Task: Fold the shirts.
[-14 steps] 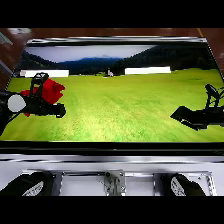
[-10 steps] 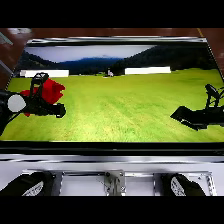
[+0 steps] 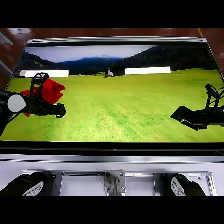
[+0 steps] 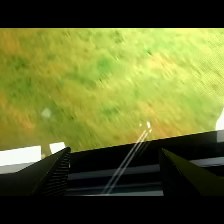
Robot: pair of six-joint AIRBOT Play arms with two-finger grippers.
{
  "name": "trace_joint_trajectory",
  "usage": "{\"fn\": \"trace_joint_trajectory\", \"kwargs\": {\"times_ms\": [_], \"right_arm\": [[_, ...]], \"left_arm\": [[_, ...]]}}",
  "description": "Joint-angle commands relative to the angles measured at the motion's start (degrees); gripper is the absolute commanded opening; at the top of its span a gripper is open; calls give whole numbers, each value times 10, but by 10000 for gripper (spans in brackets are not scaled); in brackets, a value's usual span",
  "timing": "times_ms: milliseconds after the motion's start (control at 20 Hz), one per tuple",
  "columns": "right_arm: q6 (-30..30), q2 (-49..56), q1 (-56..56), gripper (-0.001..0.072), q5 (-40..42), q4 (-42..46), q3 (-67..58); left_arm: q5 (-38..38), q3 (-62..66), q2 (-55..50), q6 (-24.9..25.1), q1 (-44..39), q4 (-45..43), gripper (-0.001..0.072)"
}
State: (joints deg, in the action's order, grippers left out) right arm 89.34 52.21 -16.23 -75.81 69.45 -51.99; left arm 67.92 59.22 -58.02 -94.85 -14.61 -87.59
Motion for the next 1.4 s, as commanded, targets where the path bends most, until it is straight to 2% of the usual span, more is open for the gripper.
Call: {"fn": "trace_joint_trajectory", "kwargs": {"times_ms": [0, 150, 400, 500, 600, 700, 850, 1050, 1150, 1350], "right_arm": [[0, 0, 0, 672, 18, -4, 0], [0, 0, 0, 672, 69, -24, 0], [0, 0, 0, 672, 43, -36, 0], [0, 0, 0, 672, 34, -52, 0], [0, 0, 0, 672, 22, -96, 0], [0, 0, 0, 672, 13, -151, 0], [0, 0, 0, 672, 12, -268, 0], [0, 0, 0, 672, 12, -431, 0], [0, 0, 0, 672, 12, -466, 0], [10, 0, 0, 672, 12, -450, 0]], "left_arm": [[-7, 0, 0, -12, 0, 12, 698], [-70, 0, -1, -13, -1, 32, 698], [-73, 0, -16, -12, 0, 35, 700], [-84, 0, -24, 4, 1, -3, 701], [-126, 10, -45, -58, 27, -73, 709], [-155, 59, -100, -53, 102, -79, 709], [-150, 173, -235, -53, 207, -46, 709], [-135, 300, -387, -53, 263, -43, 709], [-134, 340, -429, -41, 272, -32, 710], [-138, 361, -477, 33, 271, 42, 709]]}}
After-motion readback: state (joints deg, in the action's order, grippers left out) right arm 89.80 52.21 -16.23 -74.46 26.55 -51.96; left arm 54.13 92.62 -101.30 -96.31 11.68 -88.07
